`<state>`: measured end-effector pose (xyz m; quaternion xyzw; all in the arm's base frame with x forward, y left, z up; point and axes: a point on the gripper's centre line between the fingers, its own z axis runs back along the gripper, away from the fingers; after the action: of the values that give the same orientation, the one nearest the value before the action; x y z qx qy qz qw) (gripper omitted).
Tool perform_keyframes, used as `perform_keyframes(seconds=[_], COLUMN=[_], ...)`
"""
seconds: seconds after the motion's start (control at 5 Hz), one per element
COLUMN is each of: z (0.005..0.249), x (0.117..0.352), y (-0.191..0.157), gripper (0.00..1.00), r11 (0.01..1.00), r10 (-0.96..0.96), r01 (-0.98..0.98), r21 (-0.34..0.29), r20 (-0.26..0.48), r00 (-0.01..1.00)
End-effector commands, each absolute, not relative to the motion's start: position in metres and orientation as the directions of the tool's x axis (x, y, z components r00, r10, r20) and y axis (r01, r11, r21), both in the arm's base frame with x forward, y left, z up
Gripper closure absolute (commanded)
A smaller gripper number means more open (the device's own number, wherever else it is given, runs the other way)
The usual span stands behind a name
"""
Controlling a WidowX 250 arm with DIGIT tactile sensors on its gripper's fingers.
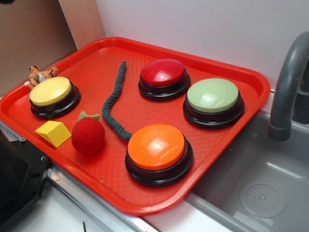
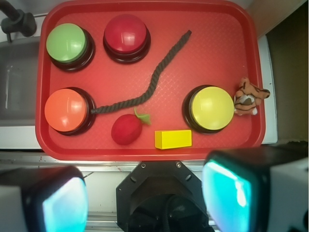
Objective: Push the red button.
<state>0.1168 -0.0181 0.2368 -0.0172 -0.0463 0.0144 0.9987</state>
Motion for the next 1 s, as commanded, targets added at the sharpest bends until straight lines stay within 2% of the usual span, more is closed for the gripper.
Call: perform_keyframes(seconds=[0.0, 0.2, 0.4, 0.8], z=[0.237, 0.214, 0.207, 0.207], x=[0.117, 0.167, 0.207, 0.207], y=[-0.018, -0.016, -0.005, -0.005], gripper=[0.00, 0.00, 0.00, 0.00], r11=[0.999, 0.994, 0.982, 0.982], r10=[0.030, 0.096, 0.170, 0.170], r01=[-0.027, -0.088, -0.159, -0.159], r21=[-0.036, -0.070, -0.100, -0.100], r20=[0.092, 0.120, 0.114, 0.114], r00=[0.995, 0.988, 0.979, 0.979])
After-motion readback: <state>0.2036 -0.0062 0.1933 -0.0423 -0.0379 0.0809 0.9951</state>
